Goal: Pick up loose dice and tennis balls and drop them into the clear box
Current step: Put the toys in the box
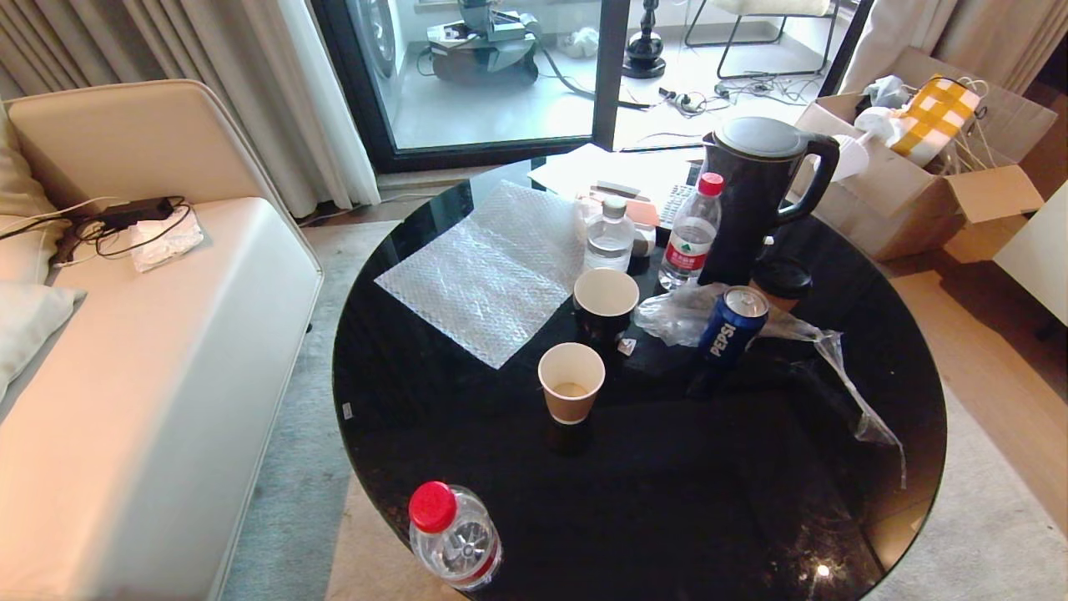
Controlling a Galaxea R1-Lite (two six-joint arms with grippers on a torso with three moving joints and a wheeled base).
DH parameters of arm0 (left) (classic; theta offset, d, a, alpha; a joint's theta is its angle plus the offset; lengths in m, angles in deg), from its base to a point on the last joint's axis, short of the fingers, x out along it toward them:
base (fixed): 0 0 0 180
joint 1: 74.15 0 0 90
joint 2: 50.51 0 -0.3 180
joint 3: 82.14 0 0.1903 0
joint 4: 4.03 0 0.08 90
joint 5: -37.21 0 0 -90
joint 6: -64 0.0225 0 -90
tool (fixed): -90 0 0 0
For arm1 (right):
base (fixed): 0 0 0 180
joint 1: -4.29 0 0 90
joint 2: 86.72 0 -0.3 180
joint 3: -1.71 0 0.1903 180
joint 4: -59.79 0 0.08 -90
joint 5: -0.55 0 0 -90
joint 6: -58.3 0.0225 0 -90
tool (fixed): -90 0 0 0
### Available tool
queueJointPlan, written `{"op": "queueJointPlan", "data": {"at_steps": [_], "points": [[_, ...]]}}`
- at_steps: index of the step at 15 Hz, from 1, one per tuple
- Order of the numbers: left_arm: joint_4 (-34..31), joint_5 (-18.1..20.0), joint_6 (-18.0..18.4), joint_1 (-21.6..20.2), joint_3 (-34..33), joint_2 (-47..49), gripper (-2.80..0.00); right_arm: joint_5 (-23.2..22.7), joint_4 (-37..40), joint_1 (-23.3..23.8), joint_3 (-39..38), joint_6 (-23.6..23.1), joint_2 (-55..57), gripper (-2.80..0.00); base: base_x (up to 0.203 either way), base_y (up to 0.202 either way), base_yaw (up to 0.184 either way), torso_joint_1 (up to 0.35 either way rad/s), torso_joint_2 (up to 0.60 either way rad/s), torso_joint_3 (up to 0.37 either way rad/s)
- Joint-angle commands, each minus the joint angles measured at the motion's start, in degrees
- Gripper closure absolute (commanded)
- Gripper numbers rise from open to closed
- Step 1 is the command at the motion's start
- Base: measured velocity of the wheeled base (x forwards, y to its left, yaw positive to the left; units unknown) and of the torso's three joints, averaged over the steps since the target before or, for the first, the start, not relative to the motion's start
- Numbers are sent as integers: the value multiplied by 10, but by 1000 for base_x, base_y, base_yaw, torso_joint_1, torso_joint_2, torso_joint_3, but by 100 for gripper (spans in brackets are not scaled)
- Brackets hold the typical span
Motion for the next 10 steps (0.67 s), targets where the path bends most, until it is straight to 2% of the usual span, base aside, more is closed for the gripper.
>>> {"op": "queueJointPlan", "data": {"at_steps": [1,10], "points": [[0,0,0,0,0,0,0,0,1,0,0,-1,0,0,0,0,0,0,0,0],[0,0,0,0,0,0,0,0,1,0,0,-1,0,0,0,0,0,0,0,0]]}}
